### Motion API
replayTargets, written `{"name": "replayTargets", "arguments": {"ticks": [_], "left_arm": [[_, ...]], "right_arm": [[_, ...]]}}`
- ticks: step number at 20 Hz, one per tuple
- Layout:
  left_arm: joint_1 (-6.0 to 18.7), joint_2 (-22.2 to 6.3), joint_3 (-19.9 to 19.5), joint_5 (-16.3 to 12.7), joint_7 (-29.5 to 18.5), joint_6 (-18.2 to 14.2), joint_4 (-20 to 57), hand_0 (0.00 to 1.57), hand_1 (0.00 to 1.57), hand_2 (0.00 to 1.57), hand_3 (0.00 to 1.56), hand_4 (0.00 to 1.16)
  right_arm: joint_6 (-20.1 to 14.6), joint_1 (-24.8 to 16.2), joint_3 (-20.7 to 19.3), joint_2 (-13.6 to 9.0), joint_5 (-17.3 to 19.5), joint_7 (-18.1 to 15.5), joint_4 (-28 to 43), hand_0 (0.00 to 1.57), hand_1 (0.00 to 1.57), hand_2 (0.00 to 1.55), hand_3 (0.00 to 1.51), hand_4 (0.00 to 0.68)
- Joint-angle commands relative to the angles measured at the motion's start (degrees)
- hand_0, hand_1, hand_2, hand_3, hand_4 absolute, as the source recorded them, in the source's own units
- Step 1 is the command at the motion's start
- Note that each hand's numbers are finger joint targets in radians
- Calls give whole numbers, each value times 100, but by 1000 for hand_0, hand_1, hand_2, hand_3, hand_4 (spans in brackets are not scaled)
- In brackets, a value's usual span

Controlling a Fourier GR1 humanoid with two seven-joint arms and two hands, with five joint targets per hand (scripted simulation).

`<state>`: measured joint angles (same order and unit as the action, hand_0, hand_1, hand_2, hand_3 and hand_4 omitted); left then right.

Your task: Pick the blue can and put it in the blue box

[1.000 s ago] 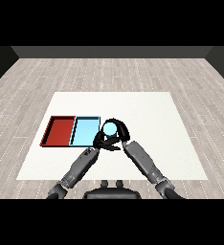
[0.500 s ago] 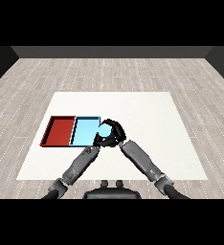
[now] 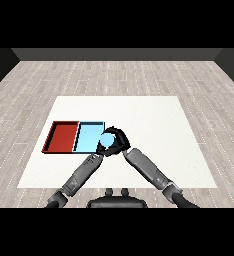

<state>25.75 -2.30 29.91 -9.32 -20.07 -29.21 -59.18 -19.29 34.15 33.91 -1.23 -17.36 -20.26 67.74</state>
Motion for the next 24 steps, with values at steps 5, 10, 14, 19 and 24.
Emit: {"name": "replayTargets", "arguments": {"ticks": [5,10,14,19,24], "left_arm": [[-132,67,-295,-196,-709,424,103,645,645,753,521,668],[259,220,-290,-938,-255,425,254,1177,1177,1185,1027,627],[66,222,52,-985,-480,207,169,1425,1425,1347,1000,683],[156,226,-152,-1057,-411,323,467,1571,1571,1516,1448,1097],[402,227,-279,-1078,-451,405,727,1571,1571,1520,1454,1121]], "right_arm": [[-284,-195,225,116,-293,-51,179,1435,1435,1454,1393,591],[171,-95,-133,116,-117,46,43,1437,1437,1454,1393,580],[298,-371,-281,117,-500,64,404,1267,1267,1371,1326,415],[181,-299,-255,119,-348,383,376,0,0,0,0,0],[29,-204,-121,120,-579,127,71,0,0,0,0,0]]}}
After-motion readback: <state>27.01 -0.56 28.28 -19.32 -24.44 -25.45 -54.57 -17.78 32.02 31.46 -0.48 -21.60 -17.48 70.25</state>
